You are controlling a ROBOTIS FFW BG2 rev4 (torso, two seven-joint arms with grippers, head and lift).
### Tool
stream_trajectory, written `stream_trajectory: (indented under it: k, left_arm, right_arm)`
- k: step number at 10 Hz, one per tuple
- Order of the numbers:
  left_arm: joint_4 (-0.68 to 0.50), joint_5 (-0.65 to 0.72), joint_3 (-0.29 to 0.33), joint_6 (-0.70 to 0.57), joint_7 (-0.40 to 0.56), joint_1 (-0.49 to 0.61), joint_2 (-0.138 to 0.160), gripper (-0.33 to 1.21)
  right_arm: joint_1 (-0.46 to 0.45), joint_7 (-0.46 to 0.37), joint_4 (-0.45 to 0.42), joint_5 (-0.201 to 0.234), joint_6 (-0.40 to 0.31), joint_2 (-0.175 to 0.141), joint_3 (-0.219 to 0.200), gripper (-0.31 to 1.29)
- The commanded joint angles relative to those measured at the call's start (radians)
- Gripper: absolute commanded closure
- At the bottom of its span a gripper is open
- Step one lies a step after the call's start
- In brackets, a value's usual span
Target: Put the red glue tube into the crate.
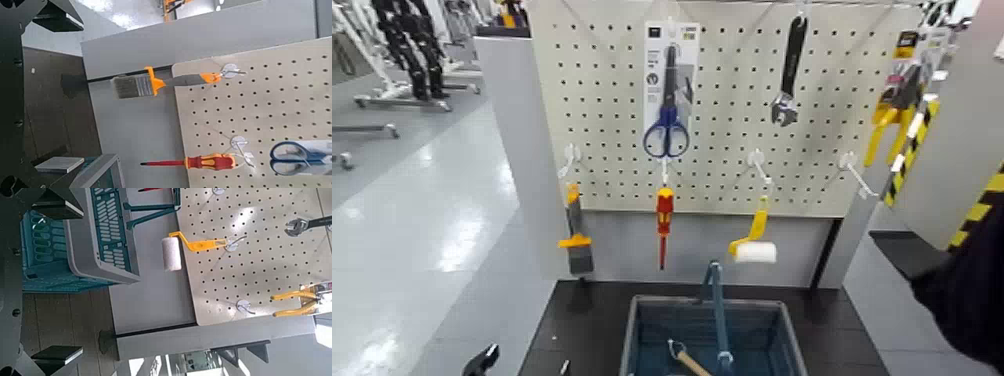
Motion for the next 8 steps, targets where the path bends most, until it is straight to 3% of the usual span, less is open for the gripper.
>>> stream_trajectory:
  k: [1,5,8]
  left_arm:
    - [0.007,-0.013,-0.010,-0.023,0.027,0.013,0.024,0.11]
    - [0.027,0.003,-0.014,-0.078,0.050,0.039,0.022,0.11]
    - [0.027,0.003,-0.017,-0.073,0.047,0.037,0.024,0.12]
  right_arm:
    - [0.020,-0.077,-0.021,0.000,0.027,0.130,0.031,0.08]
    - [0.020,-0.095,-0.033,0.037,0.032,0.115,0.040,0.07]
    - [0.018,-0.096,-0.042,0.037,0.053,0.114,0.042,0.09]
